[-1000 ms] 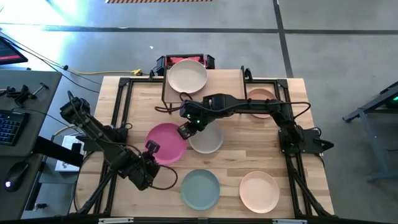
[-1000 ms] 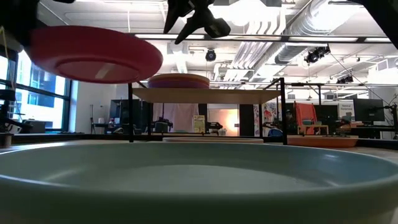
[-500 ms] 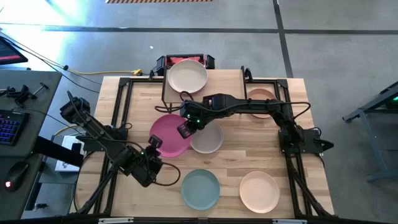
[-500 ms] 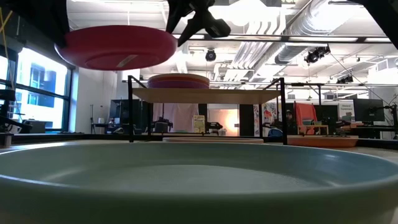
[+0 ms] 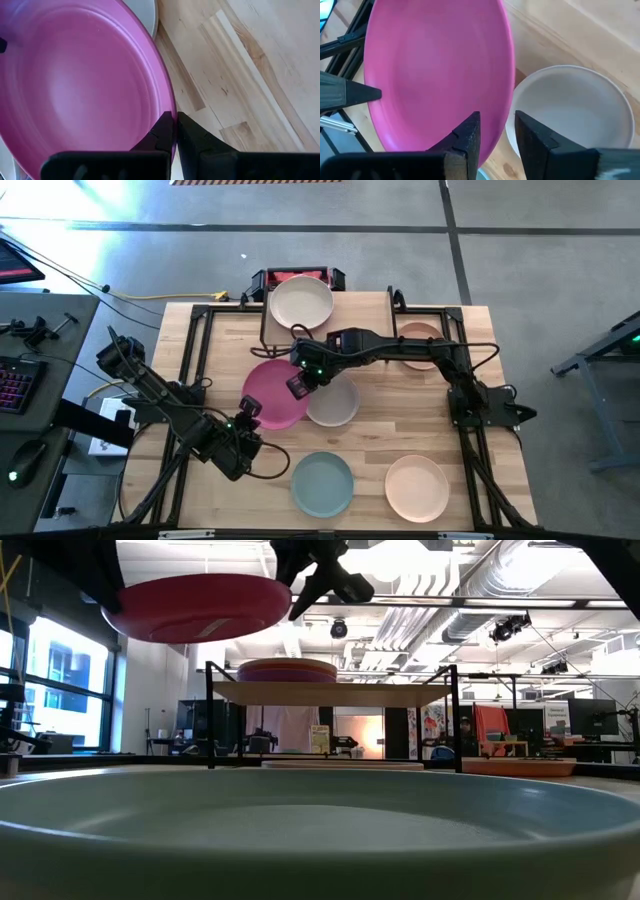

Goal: Place and stack plates onto a shelf
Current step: Stack the pink plate on top of the light gray plate on the shelf

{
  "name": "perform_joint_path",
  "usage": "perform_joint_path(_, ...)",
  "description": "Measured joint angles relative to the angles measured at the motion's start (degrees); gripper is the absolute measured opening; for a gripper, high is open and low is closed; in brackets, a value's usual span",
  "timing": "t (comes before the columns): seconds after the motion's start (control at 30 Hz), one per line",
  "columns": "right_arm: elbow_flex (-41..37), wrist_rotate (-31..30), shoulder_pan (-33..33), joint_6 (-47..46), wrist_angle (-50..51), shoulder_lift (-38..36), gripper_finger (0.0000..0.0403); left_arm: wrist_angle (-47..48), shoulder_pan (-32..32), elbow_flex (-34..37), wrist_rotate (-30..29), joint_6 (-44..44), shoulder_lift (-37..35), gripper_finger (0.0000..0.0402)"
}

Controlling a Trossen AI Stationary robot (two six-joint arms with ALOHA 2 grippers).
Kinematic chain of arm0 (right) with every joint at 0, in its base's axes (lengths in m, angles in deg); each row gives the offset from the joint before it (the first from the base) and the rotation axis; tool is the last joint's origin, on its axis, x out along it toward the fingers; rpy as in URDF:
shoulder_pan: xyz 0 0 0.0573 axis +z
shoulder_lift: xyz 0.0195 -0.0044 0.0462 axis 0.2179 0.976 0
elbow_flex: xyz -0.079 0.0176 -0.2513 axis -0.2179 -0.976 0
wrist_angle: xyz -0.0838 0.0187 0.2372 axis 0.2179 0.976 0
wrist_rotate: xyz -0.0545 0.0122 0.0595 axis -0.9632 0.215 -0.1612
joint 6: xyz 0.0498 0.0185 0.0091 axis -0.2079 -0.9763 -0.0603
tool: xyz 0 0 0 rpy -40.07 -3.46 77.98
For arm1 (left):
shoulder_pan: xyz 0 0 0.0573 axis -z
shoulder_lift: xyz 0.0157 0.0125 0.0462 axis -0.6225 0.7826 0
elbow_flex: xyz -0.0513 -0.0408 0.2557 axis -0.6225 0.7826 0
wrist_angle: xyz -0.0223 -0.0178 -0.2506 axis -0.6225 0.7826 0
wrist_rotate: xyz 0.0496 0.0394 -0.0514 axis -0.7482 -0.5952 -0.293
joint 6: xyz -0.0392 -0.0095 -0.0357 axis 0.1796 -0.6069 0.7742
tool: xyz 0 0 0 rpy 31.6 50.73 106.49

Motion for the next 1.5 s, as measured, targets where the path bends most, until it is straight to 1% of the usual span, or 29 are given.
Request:
perform_joint_path(0.07, 0.0, 0.0, 0.0, 0.0, 0.3, 0.0, 0.0077, 0.0, 0.0, 0.0, 0.0, 0.0, 0.0, 0.0)
perform_joint_path(0.2, 0.0, -0.1, 0.0, 1.4, 0.3, 0.0, 0.0018, -0.1, 0.0, 0.0, 0.0, 0.0, 0.0, 0.0001)
perform_joint_path(0.23, 0.0, -0.2, 0.0, 1.5, 0.2, 0.0, 0.001, -0.2, -0.1, 0.0, 0.0, 0.0, 0.0, 0.0002)
perform_joint_path(0.4, 0.0, -0.8, 0.0, 0.6, 0.4, 0.0, 0.0011, -0.4, -1.6, 0.0, 0.8, 1.9, 0.0, 0.0018)
perform_joint_path(0.47, 0.0, -0.9, 0.0, 0.9, 0.3, 0.0, 0.0004, -0.5, -2.6, 0.0, 2.3, 3.4, 0.0, 0.0026)
perform_joint_path(0.73, 0.0, -0.9, 0.0, 0.9, 0.5, 0.0, 0.0002, -0.2, -6.4, 0.0, 10.9, 9.5, 0.0, 0.0058)
perform_joint_path(0.9, 0.0, -1.2, 0.0, 0.9, 0.6, 0.0, 0.0001, -0.3, -7.9, 0.0, 14.1, 13.2, 0.0, 0.0082)
perform_joint_path(0.97, 0.0, -1.6, 0.0, 0.9, 0.8, 0.0, 0.0, -0.3, -8.1, 0.0, 14.2, 15.1, 0.0, 0.0091)
perform_joint_path(1.1, 0.0, -1.6, -0.7, 1.5, 1.7, 0.0, 0.0, 0.2, -8.1, -0.6, 14.8, 15.6, 0.0, 0.0098)
perform_joint_path(1.3, 0.0, -0.1, -3.4, 3.6, 2.7, 0.0, 0.0, 0.4, -7.6, -4.6, 14.5, 15.6, 0.0, 0.0099)
perform_joint_path(1.5, 0.0, 0.8, -6.3, 6.3, 3.0, 0.0, 0.0001, 3.6, -7.5, -9.0, 9.3, 14.4, 0.0, 0.0099)
